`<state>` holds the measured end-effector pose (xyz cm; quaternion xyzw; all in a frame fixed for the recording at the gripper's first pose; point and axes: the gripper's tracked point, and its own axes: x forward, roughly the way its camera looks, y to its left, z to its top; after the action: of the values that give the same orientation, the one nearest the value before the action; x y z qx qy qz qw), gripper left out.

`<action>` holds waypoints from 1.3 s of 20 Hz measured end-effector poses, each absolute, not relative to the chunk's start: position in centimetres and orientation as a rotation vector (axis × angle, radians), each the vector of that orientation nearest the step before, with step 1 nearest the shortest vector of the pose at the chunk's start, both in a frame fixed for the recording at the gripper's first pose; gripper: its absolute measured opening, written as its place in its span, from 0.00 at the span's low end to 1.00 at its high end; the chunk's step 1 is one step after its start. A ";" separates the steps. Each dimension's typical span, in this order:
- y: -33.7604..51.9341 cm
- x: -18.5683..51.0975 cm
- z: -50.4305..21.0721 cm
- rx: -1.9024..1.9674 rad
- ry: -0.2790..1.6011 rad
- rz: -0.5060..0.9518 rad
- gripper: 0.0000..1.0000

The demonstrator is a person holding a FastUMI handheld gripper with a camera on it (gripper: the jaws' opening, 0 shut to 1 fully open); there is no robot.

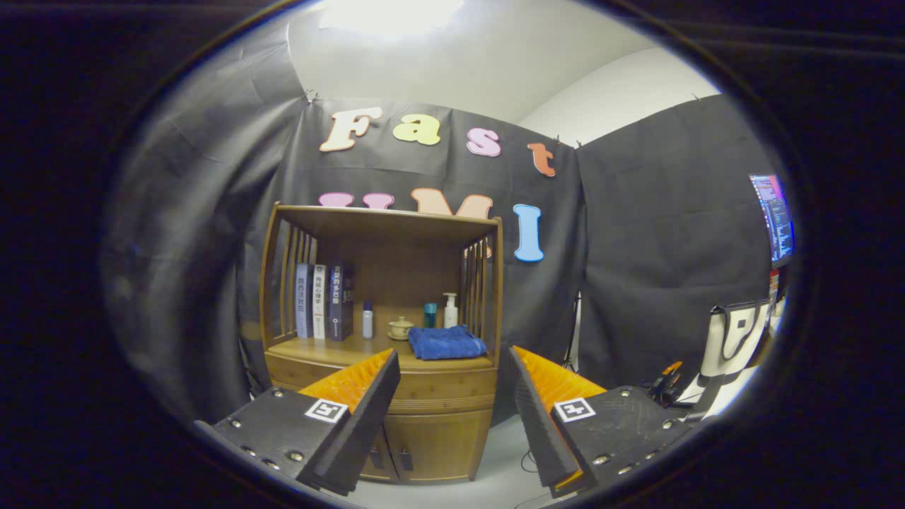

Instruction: Pull open the drawer, take out the items inside it, and place them on the countertop above the cabinet.

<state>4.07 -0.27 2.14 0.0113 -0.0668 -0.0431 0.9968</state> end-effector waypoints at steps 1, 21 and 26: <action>-0.6 4.5 2.3 0.020 -0.142 -0.107 0.91; 16.5 20.8 -10.7 0.117 0.083 0.152 0.91; 18.5 23.6 -17.6 0.129 0.257 0.179 0.91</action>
<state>23.57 18.54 -17.62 0.0641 0.1280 0.0890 0.9857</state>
